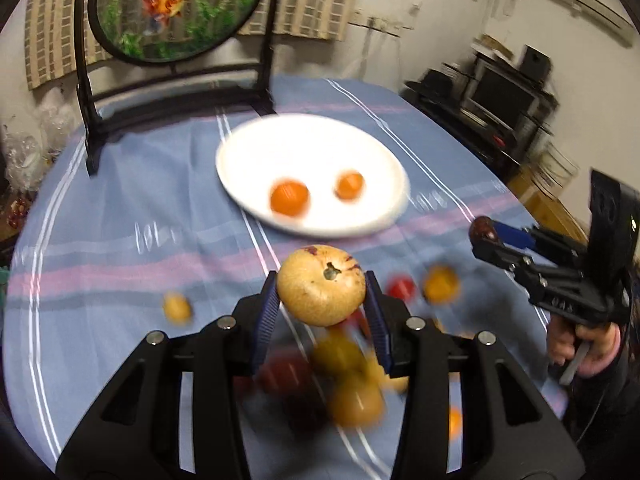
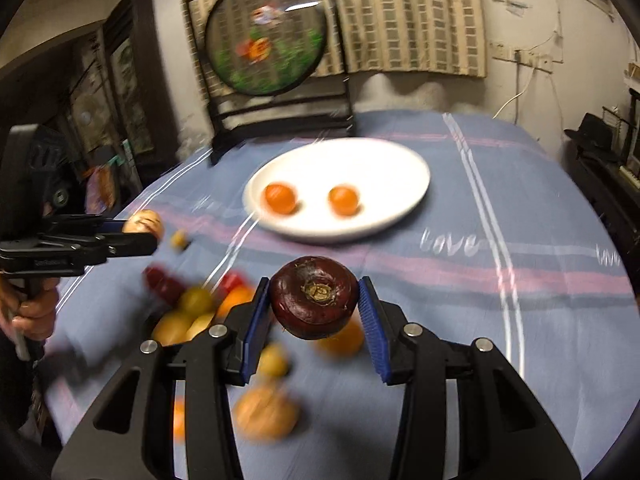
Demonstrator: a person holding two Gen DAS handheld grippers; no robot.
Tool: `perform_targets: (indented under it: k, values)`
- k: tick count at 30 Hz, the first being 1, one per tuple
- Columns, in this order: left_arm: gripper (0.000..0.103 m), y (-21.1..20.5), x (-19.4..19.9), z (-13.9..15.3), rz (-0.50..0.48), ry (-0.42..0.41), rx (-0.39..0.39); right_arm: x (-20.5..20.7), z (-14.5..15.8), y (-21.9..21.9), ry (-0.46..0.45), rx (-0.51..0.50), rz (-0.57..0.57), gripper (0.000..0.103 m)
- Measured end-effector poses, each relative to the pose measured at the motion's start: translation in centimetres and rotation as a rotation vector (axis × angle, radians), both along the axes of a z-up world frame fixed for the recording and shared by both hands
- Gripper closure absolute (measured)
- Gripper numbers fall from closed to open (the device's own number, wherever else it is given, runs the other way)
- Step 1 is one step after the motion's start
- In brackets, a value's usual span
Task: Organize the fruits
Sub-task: 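Carry the plum and pale fruit onto the white plate and release both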
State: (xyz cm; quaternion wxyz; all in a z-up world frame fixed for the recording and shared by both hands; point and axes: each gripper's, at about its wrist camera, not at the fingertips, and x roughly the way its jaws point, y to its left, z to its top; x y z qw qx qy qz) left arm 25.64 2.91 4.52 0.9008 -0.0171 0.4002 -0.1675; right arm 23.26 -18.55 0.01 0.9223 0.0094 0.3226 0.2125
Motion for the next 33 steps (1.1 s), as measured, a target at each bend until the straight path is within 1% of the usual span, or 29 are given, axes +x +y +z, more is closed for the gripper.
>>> perform_targets:
  k: [3, 4, 5, 7, 9, 12, 14, 20, 22, 23, 24, 25, 26, 29, 30, 32, 33]
  values:
    - [0.061, 0.0, 4.7, 0.3, 0.034, 0.003, 0.019, 4.5, 0.3, 0.1, -0.01, 0.009, -0.04, 0.059]
    - [0.061, -0.1, 7.0, 0.1, 0.054, 0.012, 0.016, 6.2, 0.2, 0.3, -0.014, -0.001, -0.049, 0.059]
    - [0.061, -0.1, 8.5, -0.2, 0.062, 0.026, 0.008, 7.2, 0.1, 0.4, -0.013, -0.004, -0.051, 0.059]
    - [0.061, -0.4, 11.4, -1.2, 0.076, 0.064, 0.006, 9.6, -0.3, 1.1, -0.012, -0.03, -0.039, 0.059]
    - [0.061, -0.7, 14.1, -2.6, 0.098, 0.107, 0.024, 11.0, -0.7, 1.5, -0.011, -0.058, -0.046, 0.059]
    - [0.061, -0.5, 16.7, -4.4, 0.131, 0.151, 0.052, 13.0, -1.9, 1.8, 0.039, -0.088, -0.067, 0.059]
    - [0.061, -0.2, 17.4, -5.3, 0.142, 0.168, 0.047, 13.4, -2.6, 1.8, 0.053, -0.098, -0.06, 0.059]
    - [0.06, -0.2, 18.3, -6.6, 0.149, 0.185, 0.062, 14.7, -3.7, 2.2, 0.074, -0.124, -0.051, 0.059]
    - [0.048, -0.2, 18.1, -6.5, 0.153, 0.175, 0.059, 14.8, -4.0, 2.4, 0.085, -0.132, -0.045, 0.059]
    - [0.043, -0.2, 17.8, -6.1, 0.151, 0.159, 0.05, 14.8, -4.0, 2.5, 0.087, -0.134, -0.032, 0.056]
    - [0.038, -0.1, 17.4, -5.7, 0.153, 0.147, 0.048, 14.8, -3.9, 2.6, 0.088, -0.134, -0.022, 0.051]
    - [0.034, -0.1, 17.0, -5.3, 0.157, 0.139, 0.047, 14.6, -3.7, 2.6, 0.087, -0.133, -0.021, 0.048]
    - [0.027, 0.0, 16.4, -4.7, 0.167, 0.125, 0.049, 14.4, -3.6, 2.6, 0.085, -0.128, -0.021, 0.046]
    - [0.024, 0.5, 13.3, -2.5, 0.169, 0.055, 0.036, 13.1, -2.4, 1.9, 0.067, -0.101, -0.008, 0.046]
    - [0.02, 0.7, 12.5, -2.1, 0.173, 0.04, 0.036, 12.6, -2.0, 1.8, 0.059, -0.098, -0.01, 0.046]
    - [0.012, 1.2, 9.0, -0.8, 0.196, -0.023, 0.037, 10.9, -1.0, 1.3, 0.034, -0.081, -0.009, 0.046]
    - [0.01, 1.4, 7.4, -0.5, 0.198, -0.045, 0.038, 10.2, -0.8, 1.1, 0.03, -0.072, -0.003, 0.046]
